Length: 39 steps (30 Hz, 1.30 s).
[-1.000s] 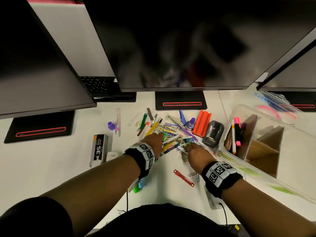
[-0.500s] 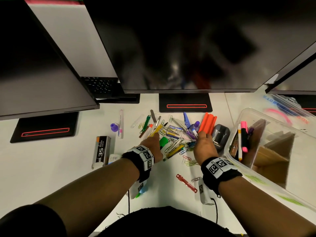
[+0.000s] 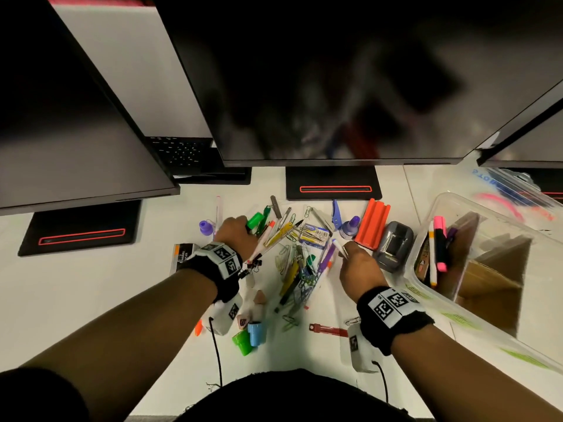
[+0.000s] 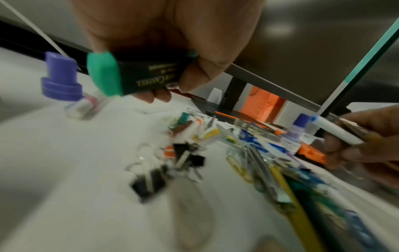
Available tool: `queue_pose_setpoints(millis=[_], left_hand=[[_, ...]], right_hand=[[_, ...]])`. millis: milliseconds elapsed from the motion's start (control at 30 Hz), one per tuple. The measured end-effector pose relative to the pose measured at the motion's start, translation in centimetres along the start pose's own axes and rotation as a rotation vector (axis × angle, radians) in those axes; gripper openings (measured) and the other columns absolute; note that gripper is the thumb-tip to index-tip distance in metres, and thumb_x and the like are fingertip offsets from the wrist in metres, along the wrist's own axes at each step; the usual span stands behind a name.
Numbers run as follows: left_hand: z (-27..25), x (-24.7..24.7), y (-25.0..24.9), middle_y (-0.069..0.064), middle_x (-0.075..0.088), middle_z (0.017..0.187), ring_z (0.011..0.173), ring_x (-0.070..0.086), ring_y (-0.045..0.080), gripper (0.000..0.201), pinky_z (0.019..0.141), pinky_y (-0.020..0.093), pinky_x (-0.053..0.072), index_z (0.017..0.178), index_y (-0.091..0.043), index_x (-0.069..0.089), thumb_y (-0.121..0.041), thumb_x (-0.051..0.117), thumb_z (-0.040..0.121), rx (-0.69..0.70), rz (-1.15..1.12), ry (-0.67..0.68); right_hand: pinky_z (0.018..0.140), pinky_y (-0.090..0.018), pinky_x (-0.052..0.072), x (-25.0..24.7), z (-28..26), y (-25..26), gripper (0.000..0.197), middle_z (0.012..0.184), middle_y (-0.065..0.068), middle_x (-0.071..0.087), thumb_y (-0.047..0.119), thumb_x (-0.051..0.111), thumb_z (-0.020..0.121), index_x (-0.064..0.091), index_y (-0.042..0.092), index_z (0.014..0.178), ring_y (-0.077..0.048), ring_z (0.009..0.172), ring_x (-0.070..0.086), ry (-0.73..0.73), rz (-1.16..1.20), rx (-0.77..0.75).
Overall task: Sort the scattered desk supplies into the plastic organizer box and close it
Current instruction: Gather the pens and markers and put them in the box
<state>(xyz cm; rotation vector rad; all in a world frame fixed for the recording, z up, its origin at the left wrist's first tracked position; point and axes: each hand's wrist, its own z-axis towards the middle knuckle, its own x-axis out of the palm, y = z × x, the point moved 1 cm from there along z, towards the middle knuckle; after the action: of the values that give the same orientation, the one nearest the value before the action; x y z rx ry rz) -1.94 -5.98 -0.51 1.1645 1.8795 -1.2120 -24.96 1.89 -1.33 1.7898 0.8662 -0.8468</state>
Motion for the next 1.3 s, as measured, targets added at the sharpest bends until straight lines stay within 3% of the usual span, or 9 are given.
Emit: queue_pose_setpoints(millis=[167, 367, 433, 567, 700, 867, 1067, 1200, 1300], left_hand=[[0.9, -1.3, 1.5, 0.018, 0.04, 0.127, 0.108, 0.053, 0.034, 0.034, 0.082, 0.034, 0.046, 0.125, -0.001, 0.042, -0.003, 0.041, 0.09, -0.098, 0.156, 0.032], [1.0, 0.1, 3.0, 0.019, 0.044, 0.126, 0.113, 0.053, 0.035, 0.037, 0.09, 0.04, 0.048, 0.129, -0.007, 0.035, -0.008, 0.043, 0.093, -0.095, 0.282, 0.105], [0.9, 0.4, 3.0, 0.02, 0.048, 0.124, 0.111, 0.055, 0.034, 0.036, 0.088, 0.04, 0.048, 0.129, -0.007, 0.034, -0.006, 0.039, 0.093, -0.05, 0.281, 0.129], [0.2, 0.8, 2.6, 0.018, 0.059, 0.112, 0.098, 0.061, 0.032, 0.04, 0.07, 0.033, 0.044, 0.126, -0.005, 0.033, -0.004, 0.047, 0.088, -0.026, 0.228, 0.162], [-0.1, 1.2, 2.4, 0.013, 0.06, 0.108, 0.096, 0.061, 0.03, 0.04, 0.071, 0.032, 0.044, 0.119, -0.007, 0.041, -0.016, 0.059, 0.084, -0.065, 0.225, 0.204], [0.8, 1.1, 2.0, 0.007, 0.06, 0.097, 0.083, 0.056, 0.024, 0.018, 0.069, 0.029, 0.044, 0.098, -0.012, 0.054, -0.022, 0.051, 0.083, -0.062, 0.283, 0.222], [1.6, 1.4, 1.0, 0.012, 0.06, 0.109, 0.095, 0.058, 0.027, 0.029, 0.078, 0.034, 0.047, 0.111, -0.01, 0.052, -0.025, 0.046, 0.087, -0.031, 0.205, 0.14], [2.1, 2.0, 0.0, 0.009, 0.058, 0.098, 0.081, 0.056, 0.022, 0.029, 0.064, 0.03, 0.043, 0.109, -0.01, 0.048, -0.03, 0.049, 0.089, -0.021, 0.139, 0.11], [2.4, 2.4, -0.6, 0.01, 0.06, 0.102, 0.083, 0.056, 0.023, 0.033, 0.066, 0.031, 0.043, 0.11, -0.009, 0.049, -0.035, 0.05, 0.09, 0.006, 0.184, 0.102]], right_hand=[[0.08, -0.03, 0.044, -0.5, 0.1, -0.8, 0.026, 0.111, -0.02, 0.063, 0.002, 0.044, 0.088, 0.055, 0.005, 0.111, -0.035, 0.102, 0.06, 0.078, -0.078, 0.054], [0.094, -0.032, 0.045, 2.0, -1.1, -0.1, 0.044, 0.126, -0.008, 0.052, 0.004, 0.047, 0.086, 0.057, 0.021, 0.125, -0.028, 0.113, 0.056, 0.367, -0.299, -0.348], [0.093, -0.033, 0.047, 2.3, -1.1, -0.1, 0.042, 0.128, -0.007, 0.048, 0.005, 0.045, 0.087, 0.056, 0.021, 0.125, -0.029, 0.112, 0.056, 0.404, -0.35, -0.354], [0.09, -0.033, 0.047, 1.5, -0.8, -0.3, 0.036, 0.125, -0.006, 0.049, 0.008, 0.047, 0.089, 0.055, 0.018, 0.123, -0.029, 0.11, 0.056, 0.351, -0.341, -0.347], [0.08, -0.032, 0.047, 0.3, -0.9, -1.3, 0.04, 0.116, -0.006, 0.048, 0.0, 0.046, 0.081, 0.057, 0.018, 0.115, -0.029, 0.104, 0.057, 0.318, -0.318, -0.242], [0.079, -0.035, 0.049, 0.2, -2.0, -2.5, 0.037, 0.115, -0.006, 0.043, 0.001, 0.047, 0.081, 0.058, 0.019, 0.112, -0.03, 0.101, 0.057, 0.447, -0.39, -0.245], [0.079, -0.036, 0.05, 0.4, -1.6, -2.9, 0.034, 0.115, -0.006, 0.052, 0.011, 0.044, 0.087, 0.055, 0.019, 0.118, -0.03, 0.105, 0.058, 0.341, -0.382, -0.233], [0.079, -0.034, 0.047, 0.4, -1.6, -2.9, 0.03, 0.115, -0.007, 0.054, 0.013, 0.045, 0.086, 0.054, 0.017, 0.115, -0.03, 0.107, 0.056, 0.325, -0.354, -0.22], [0.079, -0.032, 0.046, 0.0, -1.8, -2.6, 0.029, 0.113, -0.008, 0.058, 0.019, 0.048, 0.083, 0.052, 0.015, 0.112, -0.029, 0.107, 0.054, 0.279, -0.33, -0.192]])
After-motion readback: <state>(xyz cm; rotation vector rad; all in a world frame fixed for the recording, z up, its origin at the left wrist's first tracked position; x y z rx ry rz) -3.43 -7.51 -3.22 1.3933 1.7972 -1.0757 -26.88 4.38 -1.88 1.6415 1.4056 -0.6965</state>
